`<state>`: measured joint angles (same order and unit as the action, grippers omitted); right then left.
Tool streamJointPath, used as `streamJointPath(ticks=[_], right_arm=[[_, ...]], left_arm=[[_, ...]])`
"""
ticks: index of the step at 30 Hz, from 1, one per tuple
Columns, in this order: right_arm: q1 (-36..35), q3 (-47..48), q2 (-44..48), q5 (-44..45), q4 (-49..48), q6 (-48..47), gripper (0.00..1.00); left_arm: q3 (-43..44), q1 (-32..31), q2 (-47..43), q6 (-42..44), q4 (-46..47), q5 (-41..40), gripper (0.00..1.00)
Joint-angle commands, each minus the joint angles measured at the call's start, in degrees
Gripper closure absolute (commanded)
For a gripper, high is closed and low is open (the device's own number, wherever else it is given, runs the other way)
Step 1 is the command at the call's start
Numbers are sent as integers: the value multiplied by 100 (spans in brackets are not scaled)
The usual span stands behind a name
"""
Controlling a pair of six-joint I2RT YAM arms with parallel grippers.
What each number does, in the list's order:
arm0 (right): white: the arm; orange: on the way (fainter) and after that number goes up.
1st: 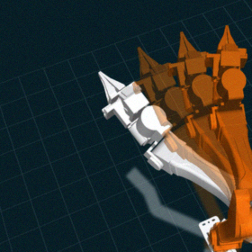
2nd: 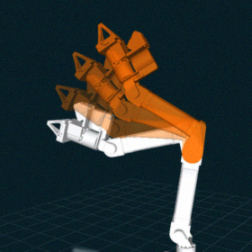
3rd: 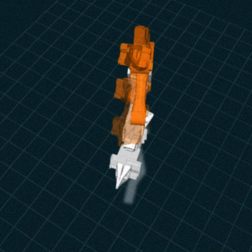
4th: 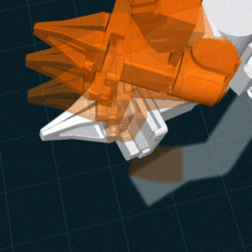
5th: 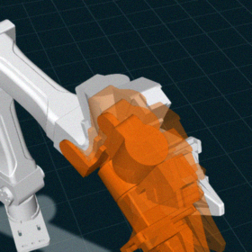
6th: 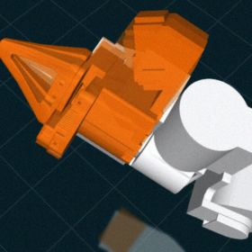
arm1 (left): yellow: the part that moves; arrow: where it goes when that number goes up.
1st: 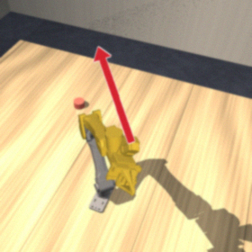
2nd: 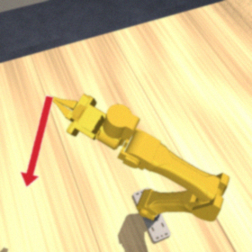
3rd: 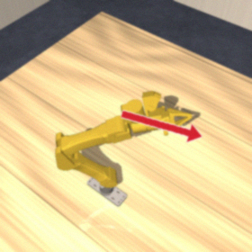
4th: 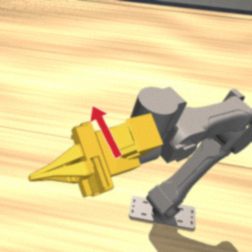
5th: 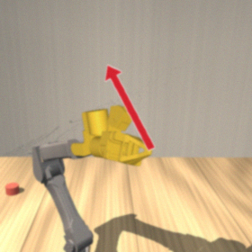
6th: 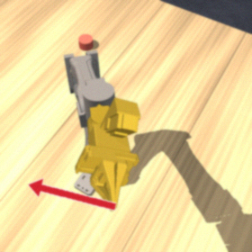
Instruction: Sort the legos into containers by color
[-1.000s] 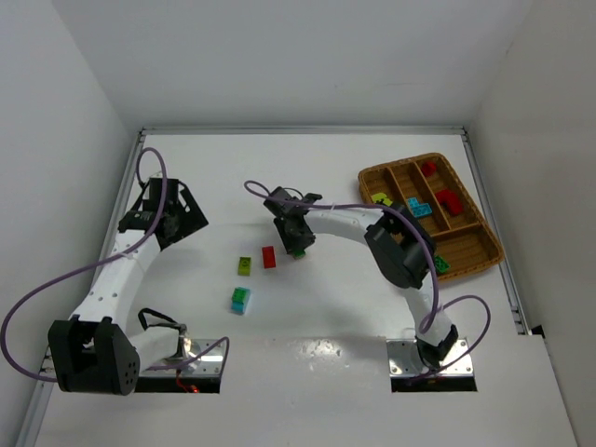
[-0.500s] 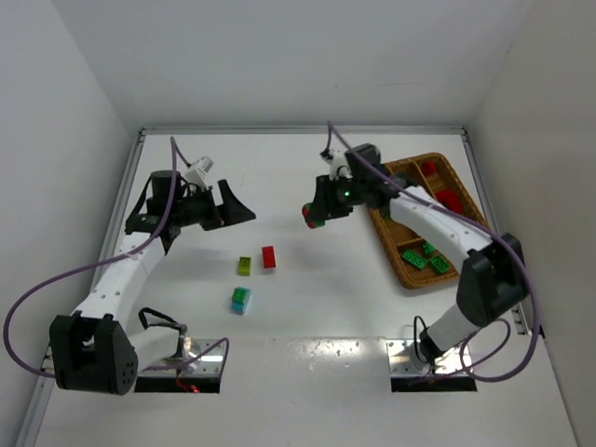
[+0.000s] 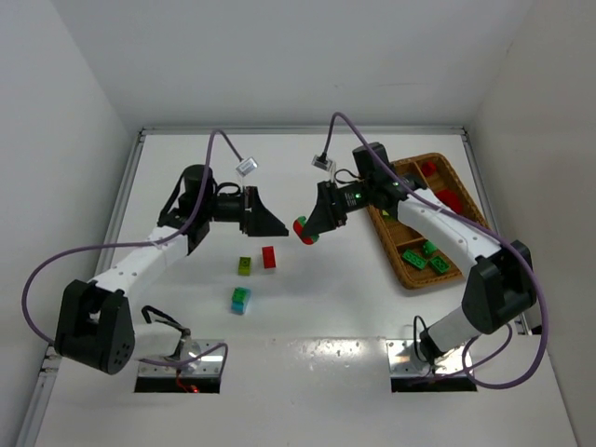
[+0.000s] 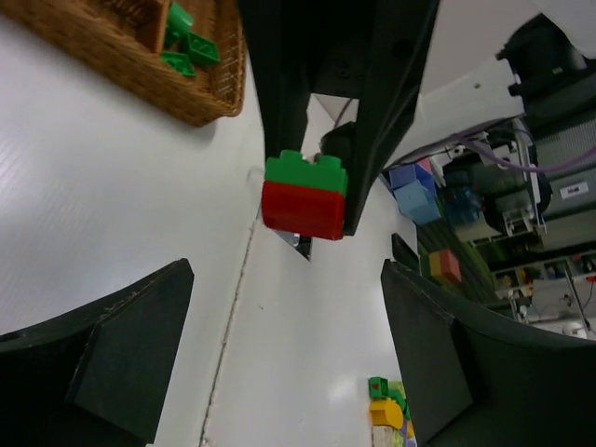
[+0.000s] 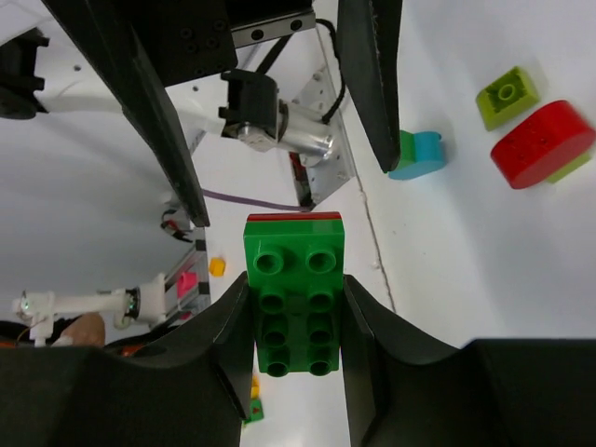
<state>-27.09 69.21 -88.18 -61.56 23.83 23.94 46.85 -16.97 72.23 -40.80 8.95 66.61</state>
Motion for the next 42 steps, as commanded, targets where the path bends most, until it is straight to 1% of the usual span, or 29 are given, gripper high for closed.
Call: streamJointPath(ticks=[1,3,5,6,8,9,10,13,15,17,24,25,30,34,37,39,41,42], right_arm=[[-50,181,-15,-532,-186,-162,86],[-51,181,-15,-646,-300,-109,86],[-51,181,-15,-647,-300,-109,86],[-51,181,-15,-647,-300,-57,86],[-51,233,-15,-647,-300,-57,86],[-51,233,-15,-647,-300,-57,86],[-51,233,-15,-647,-353,-57,86],[-112,233,-15,-594,-353,-57,86],[-112,286,-15,-594,-353,-57,86],[-164,286,-15,-594,-353,-57,86],[-165,391,-15,-594,-353,-57,86],[-165,391,-15,-594,-353,-57,86],[-165,392,-15,-594,-248,-57,86],[-165,392,-15,-594,-248,-109,86],[-165,392,-76,-594,-248,-109,86],[-165,392,-76,-542,-300,-109,86],[-165,392,-138,-541,-300,-109,86],[-165,392,-138,-541,-300,-109,86]], left_arm=[[377,-139,11,80,565,564,12],[464,-192,11,203,450,633,17],[527,-306,72,204,450,634,20],[579,-307,72,204,450,704,24],[650,-438,159,204,345,704,28],[746,-491,265,317,127,765,32],[877,-578,327,396,-23,766,34],[931,-649,511,397,-104,766,37],[931,-702,573,397,-104,766,37],[993,-702,635,397,-104,704,40],[993,-702,802,397,-209,494,40],[993,-702,802,397,-209,493,37],[940,-597,855,397,-262,370,32],[940,-535,855,397,-262,370,31],[940,-535,855,397,-262,370,37],[992,-535,855,275,-131,441,45],[993,-535,855,274,-130,493,51],[993,-535,802,213,-78,493,57]])
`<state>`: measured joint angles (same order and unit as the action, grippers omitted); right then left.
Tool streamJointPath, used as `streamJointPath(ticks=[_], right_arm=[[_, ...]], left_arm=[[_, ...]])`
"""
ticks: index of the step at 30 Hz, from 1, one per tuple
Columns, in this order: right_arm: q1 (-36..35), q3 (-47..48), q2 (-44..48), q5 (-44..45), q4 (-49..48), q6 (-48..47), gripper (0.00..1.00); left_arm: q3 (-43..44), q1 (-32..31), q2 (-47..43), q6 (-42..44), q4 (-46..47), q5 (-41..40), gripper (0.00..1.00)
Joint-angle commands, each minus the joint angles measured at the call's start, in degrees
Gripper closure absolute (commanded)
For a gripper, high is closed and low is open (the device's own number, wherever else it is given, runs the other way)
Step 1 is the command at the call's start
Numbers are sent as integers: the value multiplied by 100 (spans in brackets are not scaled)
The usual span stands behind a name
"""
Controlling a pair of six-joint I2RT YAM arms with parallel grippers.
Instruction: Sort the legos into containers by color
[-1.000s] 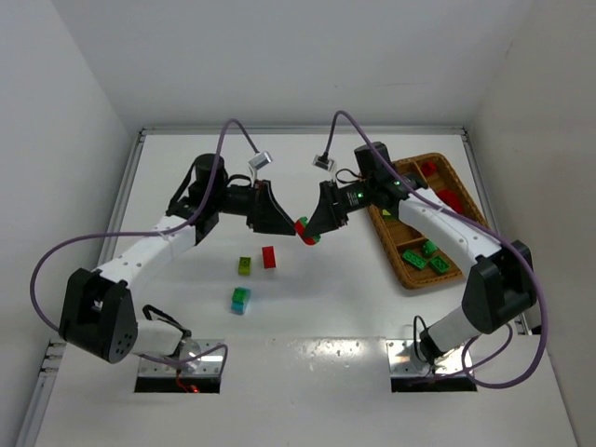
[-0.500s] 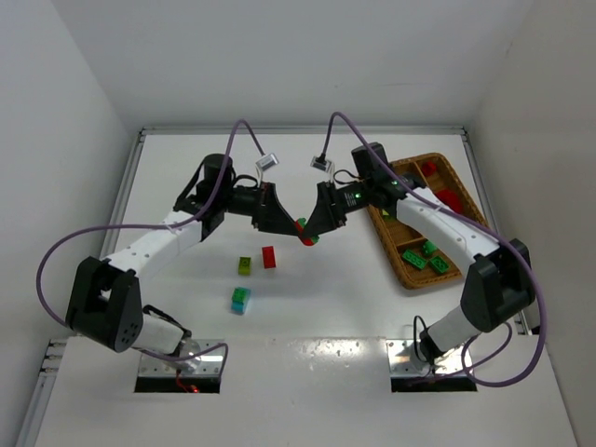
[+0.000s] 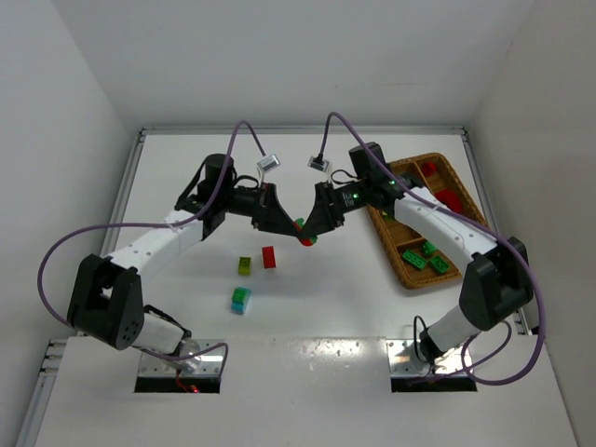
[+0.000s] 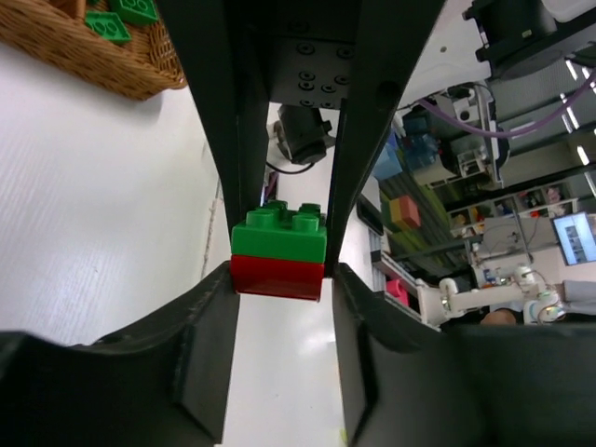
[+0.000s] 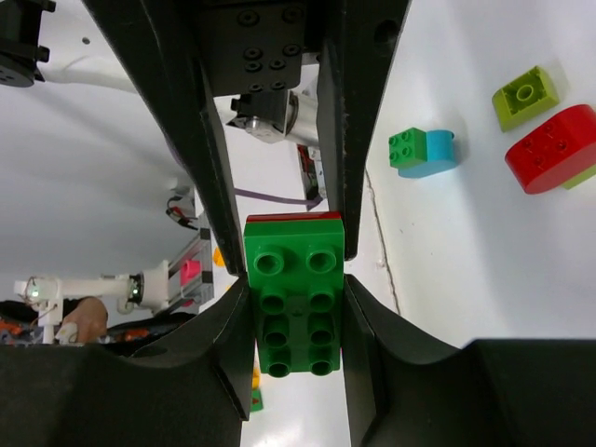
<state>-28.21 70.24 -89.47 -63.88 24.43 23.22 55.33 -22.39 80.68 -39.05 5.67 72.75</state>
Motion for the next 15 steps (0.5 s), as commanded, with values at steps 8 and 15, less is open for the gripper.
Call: streamJointPath(ticks=[8,15], right_arm=[[-115,350,-79,-116,-307,-37,82],[-10,350,-26,-283,-307,-37,58]], left_arm=[[197,7,-44,-15,277,-121,100],[145,112,-44,38,224,-174,100]])
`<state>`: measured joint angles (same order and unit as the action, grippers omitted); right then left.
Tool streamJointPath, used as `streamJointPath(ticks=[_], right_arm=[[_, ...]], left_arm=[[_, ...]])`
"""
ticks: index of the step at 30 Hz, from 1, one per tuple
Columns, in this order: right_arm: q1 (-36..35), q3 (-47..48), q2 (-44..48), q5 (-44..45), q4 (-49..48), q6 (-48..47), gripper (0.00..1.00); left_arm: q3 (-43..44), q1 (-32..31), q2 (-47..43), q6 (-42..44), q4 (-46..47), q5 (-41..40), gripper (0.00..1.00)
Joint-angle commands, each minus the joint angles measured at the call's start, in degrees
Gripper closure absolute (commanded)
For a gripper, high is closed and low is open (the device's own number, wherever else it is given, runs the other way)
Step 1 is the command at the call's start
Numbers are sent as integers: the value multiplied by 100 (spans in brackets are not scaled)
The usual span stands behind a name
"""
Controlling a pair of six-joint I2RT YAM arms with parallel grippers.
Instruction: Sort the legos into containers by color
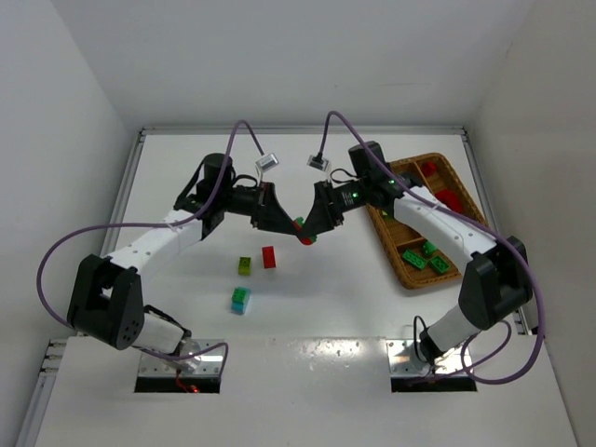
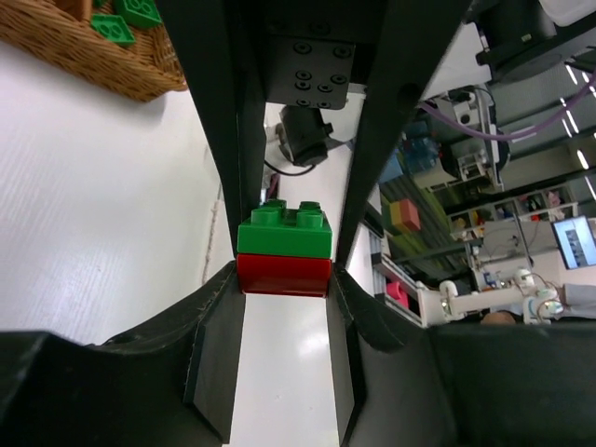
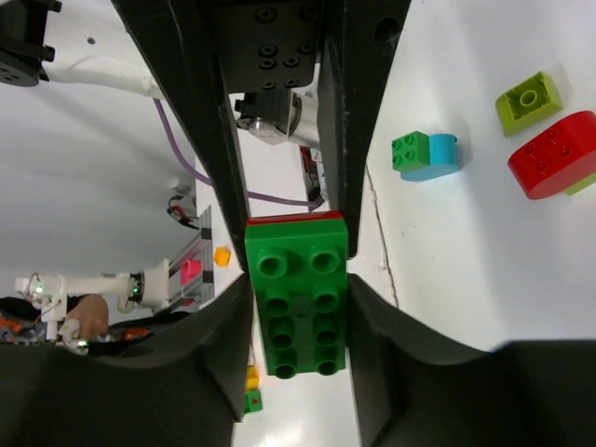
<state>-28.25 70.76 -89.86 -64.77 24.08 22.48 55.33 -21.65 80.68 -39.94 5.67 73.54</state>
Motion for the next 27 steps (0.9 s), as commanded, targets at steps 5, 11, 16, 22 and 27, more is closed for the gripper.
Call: streamJointPath(ticks=[5,11,16,22,27], right_arm=[[188,131,127,-544,-465,116,46],[188,131,74,-432,-465,116,44],[382,-27,127,-352,-860,538,64],[434,-106,127,-80,-930,713,89],[811,-817,346,272,-1834,1624,92]], left_arm=[[145,38,-105,373,4,-147,100],[145,91,-106,373,-48,-147,100],[145,143,-158,373,-49,-147,100],[145,143,-211,373,-101,-147,100],[145,196,-264,373,-154,-252,100]])
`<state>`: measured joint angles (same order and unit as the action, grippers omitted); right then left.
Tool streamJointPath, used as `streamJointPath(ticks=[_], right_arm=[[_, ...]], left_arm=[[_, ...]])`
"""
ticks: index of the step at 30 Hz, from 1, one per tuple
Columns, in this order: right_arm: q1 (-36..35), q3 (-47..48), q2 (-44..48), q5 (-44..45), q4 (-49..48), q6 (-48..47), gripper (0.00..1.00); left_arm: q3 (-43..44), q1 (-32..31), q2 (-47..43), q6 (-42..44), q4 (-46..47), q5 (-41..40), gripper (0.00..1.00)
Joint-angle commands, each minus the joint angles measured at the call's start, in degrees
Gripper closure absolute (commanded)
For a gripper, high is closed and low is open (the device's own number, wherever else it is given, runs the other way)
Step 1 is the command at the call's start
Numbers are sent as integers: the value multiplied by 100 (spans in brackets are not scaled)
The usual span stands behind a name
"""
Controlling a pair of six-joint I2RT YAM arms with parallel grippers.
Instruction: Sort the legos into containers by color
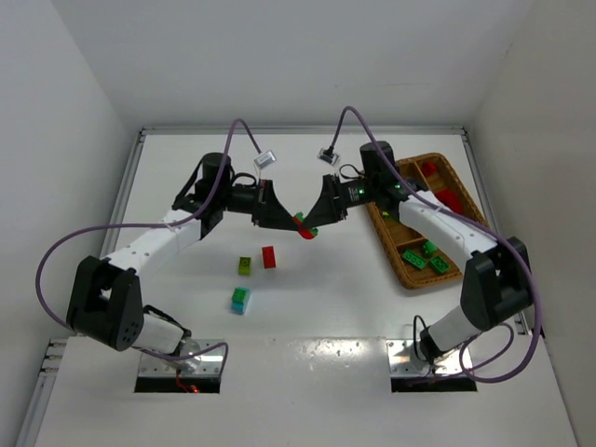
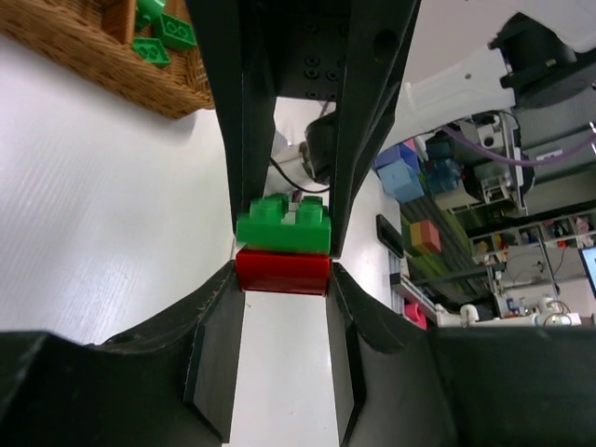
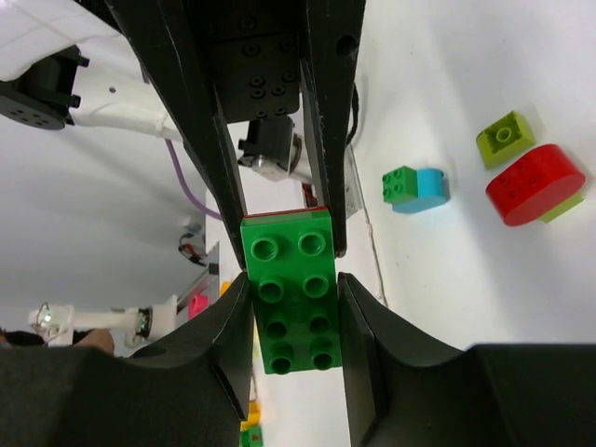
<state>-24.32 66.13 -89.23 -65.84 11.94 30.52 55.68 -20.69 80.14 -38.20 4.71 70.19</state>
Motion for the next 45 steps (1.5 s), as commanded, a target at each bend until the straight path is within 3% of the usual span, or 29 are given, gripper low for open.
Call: streamJointPath(ticks=[1,5,9,12,15,16,19,20,26,31,34,37,40,41,45], right_arm=[[480,-477,283,379,-980,954,92],[621,-1075,433,607,-1720,1552,92],[674,-1216,486,792,-1819,1694,92],[814,-927,599,1449,-820,1238,92],[1358,-602,880,3562,963,920,92],[1499,-601,986,5066,1359,920,94],[2035,-952,1442,7192,2399,1131,94],[2271,-1048,1548,7522,2653,1270,94],[2949,-1936,2251,8595,2918,1605,92],[3380,-2227,2419,8527,2787,1606,91],[3381,-2227,2270,8465,2787,1553,85],[3381,-2279,2217,8413,2726,1500,72],[3311,-2280,2147,8255,2673,1387,45],[3310,-2219,2147,8202,2673,1386,26],[3310,-1999,1962,8149,2743,1333,19]], left_arm=[[110,152,-209,198,-58,30,100],[57,153,-262,198,-58,-32,100],[57,205,-262,146,-58,-32,100],[109,205,-262,146,-189,-181,100],[380,136,-315,415,-791,-680,100],[495,83,-236,557,-1048,-1135,100],[803,-233,27,892,-1621,-1736,100],[804,-364,89,893,-1675,-1850,100],[1531,-927,721,902,-2122,-2903,100],[2226,-1367,1372,630,-2185,-3556,100],[2543,-1508,1793,524,-2185,-3680,100],[2886,-1640,2049,471,-2185,-3741,100],[3150,-1754,2330,418,-2185,-3741,100],[3203,-1754,2383,366,-2185,-3741,100],[3370,-1807,2515,365,-2185,-3741,100]])
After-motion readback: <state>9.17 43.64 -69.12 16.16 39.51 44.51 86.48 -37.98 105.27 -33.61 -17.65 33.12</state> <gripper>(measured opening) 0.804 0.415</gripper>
